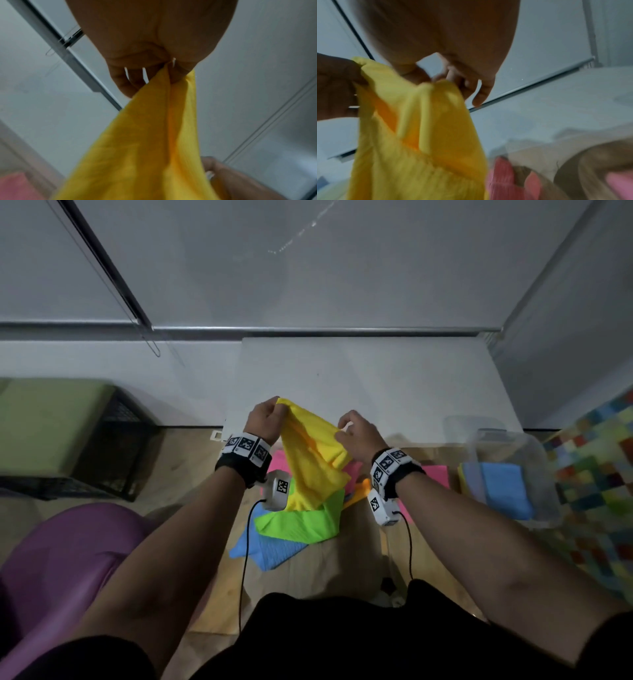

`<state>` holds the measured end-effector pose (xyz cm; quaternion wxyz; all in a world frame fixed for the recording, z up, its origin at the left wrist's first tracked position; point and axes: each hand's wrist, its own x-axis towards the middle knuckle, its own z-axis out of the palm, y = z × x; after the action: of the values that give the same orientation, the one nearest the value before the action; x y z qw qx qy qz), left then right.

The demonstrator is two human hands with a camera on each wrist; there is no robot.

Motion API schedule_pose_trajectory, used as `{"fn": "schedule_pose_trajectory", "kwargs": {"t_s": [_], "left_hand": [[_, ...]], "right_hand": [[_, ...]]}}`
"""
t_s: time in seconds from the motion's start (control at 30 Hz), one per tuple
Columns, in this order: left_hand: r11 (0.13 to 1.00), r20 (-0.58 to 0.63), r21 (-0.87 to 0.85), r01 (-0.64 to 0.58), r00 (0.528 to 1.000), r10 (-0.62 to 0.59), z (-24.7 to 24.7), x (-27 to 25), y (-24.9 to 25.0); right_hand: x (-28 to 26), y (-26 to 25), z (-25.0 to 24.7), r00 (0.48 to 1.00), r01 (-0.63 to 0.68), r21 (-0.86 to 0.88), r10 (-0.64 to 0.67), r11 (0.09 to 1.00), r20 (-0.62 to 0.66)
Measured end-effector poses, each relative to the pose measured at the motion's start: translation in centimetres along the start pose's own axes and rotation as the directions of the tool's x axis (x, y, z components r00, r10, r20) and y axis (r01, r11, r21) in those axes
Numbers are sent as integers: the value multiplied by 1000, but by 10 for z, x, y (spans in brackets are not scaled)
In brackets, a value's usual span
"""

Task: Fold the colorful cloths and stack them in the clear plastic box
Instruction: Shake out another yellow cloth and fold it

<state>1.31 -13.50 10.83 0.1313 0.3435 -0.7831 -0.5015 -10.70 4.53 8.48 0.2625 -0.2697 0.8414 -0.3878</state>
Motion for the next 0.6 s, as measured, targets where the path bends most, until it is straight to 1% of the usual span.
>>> {"fn": "schedule_pose_trajectory", "kwargs": {"t_s": [0.03,0.1,0.13,0.17,0.2,0.23,0.27,0.3,0.33,0.37,0.4,0.43,0.5,0.53,0.57,0.6], "left_hand": [[999,-56,29,-26,998,28,-4,1,1],[995,-157,61,-84,983,93,-12,7,1],[992,-178,72,-107,977,118,-15,9,2],[989,-192,78,-128,971,141,-16,11,3],[987,-209,74,-142,966,155,-16,12,3],[987,-230,58,-148,960,158,-16,14,4],[989,-250,34,-145,957,149,-18,13,6],[992,-264,9,-127,957,125,-19,13,5],[996,-263,-8,-86,961,81,-20,14,2],[999,-246,-28,-37,969,29,-20,15,-3],[999,-214,-46,8,977,-18,-21,15,-9],[998,-180,-56,32,983,-42,-21,15,-16],[997,-142,-64,50,988,-59,-21,13,-25],[995,-140,-79,61,988,-72,-20,10,-25],[991,-154,-116,73,984,-90,-21,7,-23],[985,-187,-159,68,977,-98,-22,5,-21]], "right_hand": [[1,-1,-6,995,43,-20,-45,999,-85],[4,-6,-21,964,107,-69,-120,992,-237],[7,-9,-28,948,133,-87,-153,987,-279],[10,-12,-34,937,163,-113,-190,980,-294],[12,-15,-40,933,192,-159,-230,968,-278],[15,-16,-44,935,215,-241,-271,946,-231],[16,-16,-47,943,224,-352,-293,909,-157],[17,-13,-48,953,227,-463,-294,857,-76],[17,-8,-49,962,226,-539,-273,811,-7],[18,-1,-50,971,219,-560,-235,799,44],[19,6,-52,979,200,-523,-190,828,74],[18,12,-54,985,170,-447,-145,878,89],[14,18,-57,991,70,-233,-42,970,124],[12,19,-59,991,11,-106,4,994,137],[10,19,-61,990,-45,30,40,999,138],[7,17,-64,989,-90,169,68,981,134]]}}
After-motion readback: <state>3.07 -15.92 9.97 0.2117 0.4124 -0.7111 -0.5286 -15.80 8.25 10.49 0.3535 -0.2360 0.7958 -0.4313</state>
